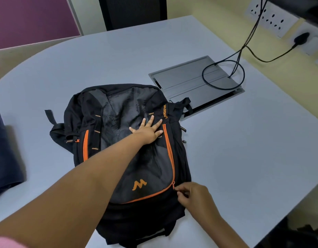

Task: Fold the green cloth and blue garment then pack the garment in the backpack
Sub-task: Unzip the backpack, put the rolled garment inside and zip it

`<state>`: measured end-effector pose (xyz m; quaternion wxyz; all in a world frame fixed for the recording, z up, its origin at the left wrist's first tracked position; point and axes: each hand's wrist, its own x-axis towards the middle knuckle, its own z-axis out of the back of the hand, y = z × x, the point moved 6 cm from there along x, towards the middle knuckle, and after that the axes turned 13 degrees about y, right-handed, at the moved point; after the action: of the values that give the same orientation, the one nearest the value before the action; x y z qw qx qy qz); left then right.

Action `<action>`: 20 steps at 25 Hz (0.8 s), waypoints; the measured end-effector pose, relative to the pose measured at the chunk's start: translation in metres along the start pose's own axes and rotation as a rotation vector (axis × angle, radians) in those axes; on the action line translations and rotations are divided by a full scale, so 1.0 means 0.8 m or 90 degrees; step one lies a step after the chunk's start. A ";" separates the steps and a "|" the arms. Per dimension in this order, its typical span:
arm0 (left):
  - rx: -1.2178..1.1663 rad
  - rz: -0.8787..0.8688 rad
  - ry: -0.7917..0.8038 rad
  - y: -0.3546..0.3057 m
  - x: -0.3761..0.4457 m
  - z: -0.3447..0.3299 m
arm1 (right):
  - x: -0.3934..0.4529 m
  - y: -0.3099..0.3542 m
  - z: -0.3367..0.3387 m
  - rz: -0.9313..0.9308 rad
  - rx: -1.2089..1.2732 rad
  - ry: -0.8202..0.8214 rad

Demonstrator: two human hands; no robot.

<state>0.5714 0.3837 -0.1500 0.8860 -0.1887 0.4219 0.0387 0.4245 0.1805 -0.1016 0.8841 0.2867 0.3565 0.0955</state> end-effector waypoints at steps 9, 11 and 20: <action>-0.133 -0.116 -0.353 -0.007 -0.177 -0.154 | 0.049 0.026 0.013 -0.067 0.230 -0.097; -0.124 -0.145 -0.444 -0.016 -0.215 -0.179 | 0.046 0.038 0.019 -0.069 0.318 -0.067; -0.589 0.098 -0.300 -0.051 -0.191 -0.196 | 0.023 0.087 0.040 -0.023 0.256 0.085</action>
<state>0.3683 0.3020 -0.1110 0.7753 -0.5152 0.1626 0.3273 0.4620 0.2304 -0.0534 0.7849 0.4441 0.4313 0.0249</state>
